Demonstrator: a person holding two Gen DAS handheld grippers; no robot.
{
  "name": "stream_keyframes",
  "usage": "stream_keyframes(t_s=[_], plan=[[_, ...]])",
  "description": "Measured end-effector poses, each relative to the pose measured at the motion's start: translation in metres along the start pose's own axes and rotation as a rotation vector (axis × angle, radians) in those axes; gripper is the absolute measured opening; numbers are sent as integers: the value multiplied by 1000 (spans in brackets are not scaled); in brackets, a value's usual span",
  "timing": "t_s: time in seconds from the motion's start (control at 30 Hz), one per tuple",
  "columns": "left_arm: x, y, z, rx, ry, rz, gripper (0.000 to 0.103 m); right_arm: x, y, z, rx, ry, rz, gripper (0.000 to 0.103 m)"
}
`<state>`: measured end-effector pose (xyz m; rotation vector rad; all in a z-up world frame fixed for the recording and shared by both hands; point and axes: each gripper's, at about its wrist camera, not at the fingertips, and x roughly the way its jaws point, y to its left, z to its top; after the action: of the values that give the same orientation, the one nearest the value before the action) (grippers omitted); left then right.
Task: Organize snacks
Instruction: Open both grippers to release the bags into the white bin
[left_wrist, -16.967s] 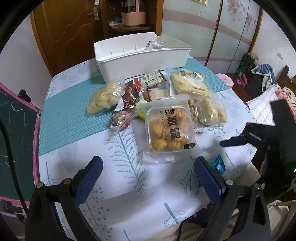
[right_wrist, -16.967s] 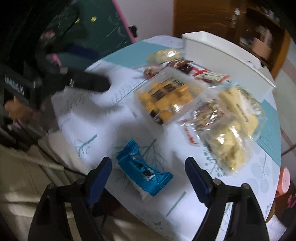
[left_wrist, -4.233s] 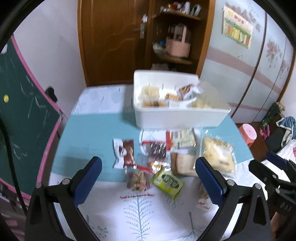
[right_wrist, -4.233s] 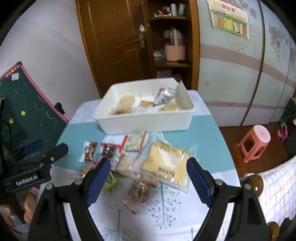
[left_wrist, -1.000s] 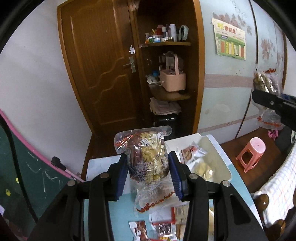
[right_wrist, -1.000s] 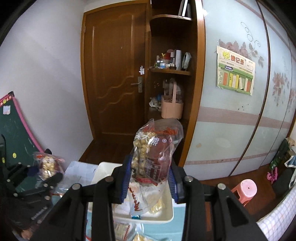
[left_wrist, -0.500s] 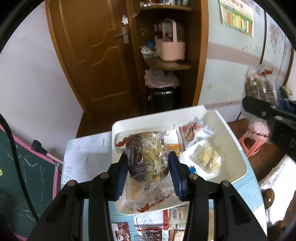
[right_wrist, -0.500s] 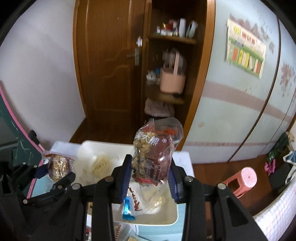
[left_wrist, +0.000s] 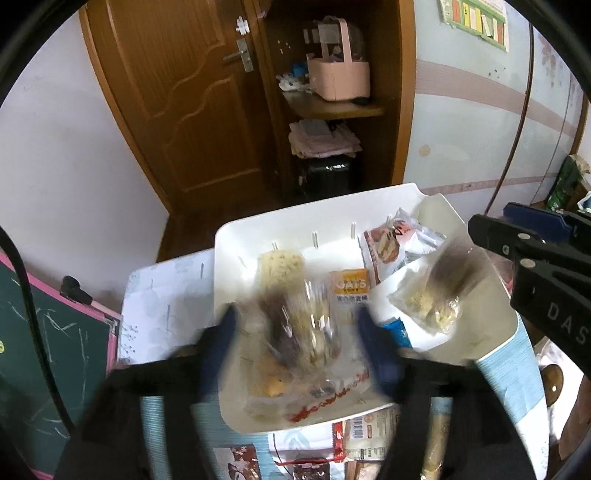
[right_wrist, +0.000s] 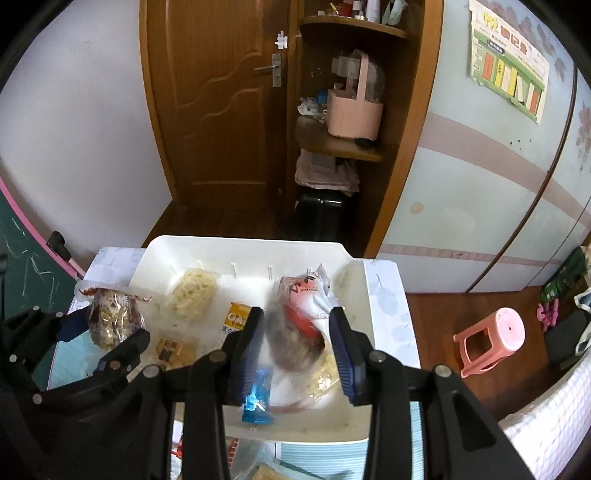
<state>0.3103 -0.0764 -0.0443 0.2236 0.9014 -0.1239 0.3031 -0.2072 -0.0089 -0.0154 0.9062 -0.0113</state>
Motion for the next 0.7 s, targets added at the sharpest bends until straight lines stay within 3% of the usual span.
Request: stream_keyframes(t_s=[0.03,0.13,0.37,0.7], plan=[[-3,-1,0,4,-19,11,101,1,-1,-1,5,-1,-1,45],[-9,-4,-1,30,-43,29,101,-3,-4,-2,23,-13,-8,61],[-15,-6,-6,57,-22,32,101,-11,-7,-6,29,-7,0,61],[-52,-6,-18,86,-53,33,101,-38,-9,-18,34,-4,-3,61]])
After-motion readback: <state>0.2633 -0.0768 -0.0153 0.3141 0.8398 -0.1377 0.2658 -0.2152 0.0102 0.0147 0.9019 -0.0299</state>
